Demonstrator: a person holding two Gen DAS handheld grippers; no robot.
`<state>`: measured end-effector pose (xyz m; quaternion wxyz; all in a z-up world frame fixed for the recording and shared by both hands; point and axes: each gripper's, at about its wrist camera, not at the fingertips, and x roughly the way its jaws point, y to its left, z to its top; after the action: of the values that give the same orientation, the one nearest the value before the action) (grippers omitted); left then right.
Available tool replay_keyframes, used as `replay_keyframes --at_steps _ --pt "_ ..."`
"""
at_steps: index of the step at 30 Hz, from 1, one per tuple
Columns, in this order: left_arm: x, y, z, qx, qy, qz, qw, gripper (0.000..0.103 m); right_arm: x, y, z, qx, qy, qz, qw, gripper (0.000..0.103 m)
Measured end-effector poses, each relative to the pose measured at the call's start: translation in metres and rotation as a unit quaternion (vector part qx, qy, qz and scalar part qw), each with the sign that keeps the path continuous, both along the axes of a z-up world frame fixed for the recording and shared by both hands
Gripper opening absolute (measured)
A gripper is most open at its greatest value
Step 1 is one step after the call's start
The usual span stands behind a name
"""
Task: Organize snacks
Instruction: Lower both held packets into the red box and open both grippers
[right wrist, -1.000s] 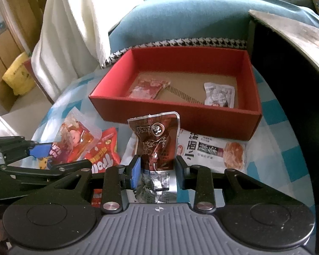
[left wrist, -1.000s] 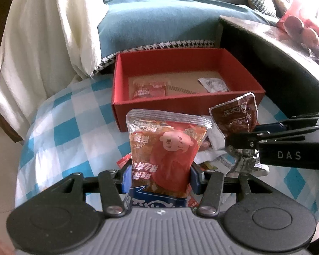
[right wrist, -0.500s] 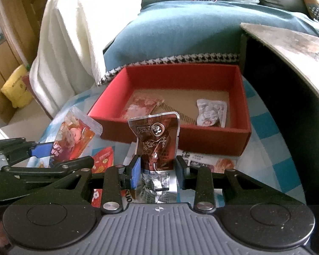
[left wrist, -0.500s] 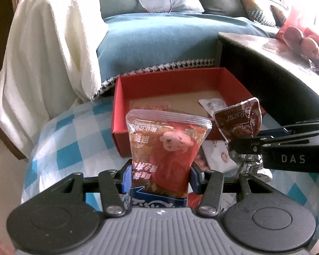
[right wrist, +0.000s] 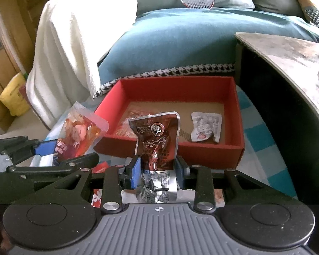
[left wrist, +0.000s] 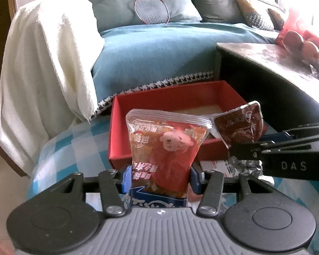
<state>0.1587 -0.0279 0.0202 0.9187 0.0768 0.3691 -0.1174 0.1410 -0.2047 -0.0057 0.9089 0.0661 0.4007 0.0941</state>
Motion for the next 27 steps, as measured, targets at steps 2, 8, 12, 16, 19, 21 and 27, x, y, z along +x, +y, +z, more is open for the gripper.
replay_keyframes --at_steps 2,8,12,16,19,21,27 --pt "0.007 -0.001 0.001 -0.001 -0.003 0.002 1.0000 0.045 0.003 -0.003 0.002 0.001 -0.004 -0.005 1.000 0.042" --pt "0.029 -0.010 0.001 0.005 -0.009 0.006 0.9999 0.045 0.013 -0.007 0.005 -0.003 -0.012 -0.011 1.000 0.042" --pt "0.043 -0.018 0.000 0.008 -0.014 0.002 0.9999 0.045 0.024 -0.011 0.007 -0.010 -0.016 -0.016 1.000 0.042" --pt "0.057 -0.021 0.000 0.006 -0.015 0.006 0.9999 0.045 0.037 -0.016 0.008 -0.020 -0.021 -0.023 0.999 0.042" --pt "0.066 -0.023 -0.001 0.005 -0.015 0.011 0.9998 0.045 0.049 -0.020 0.005 -0.025 -0.020 -0.029 0.999 0.042" --pt "0.073 -0.024 -0.003 0.005 -0.014 0.013 0.9998 0.045 0.057 -0.023 0.002 -0.029 -0.019 -0.033 0.999 0.042" --pt "0.091 -0.033 -0.008 0.005 -0.010 0.011 0.9999 0.045 0.077 -0.033 -0.004 -0.031 -0.017 -0.045 0.998 0.042"
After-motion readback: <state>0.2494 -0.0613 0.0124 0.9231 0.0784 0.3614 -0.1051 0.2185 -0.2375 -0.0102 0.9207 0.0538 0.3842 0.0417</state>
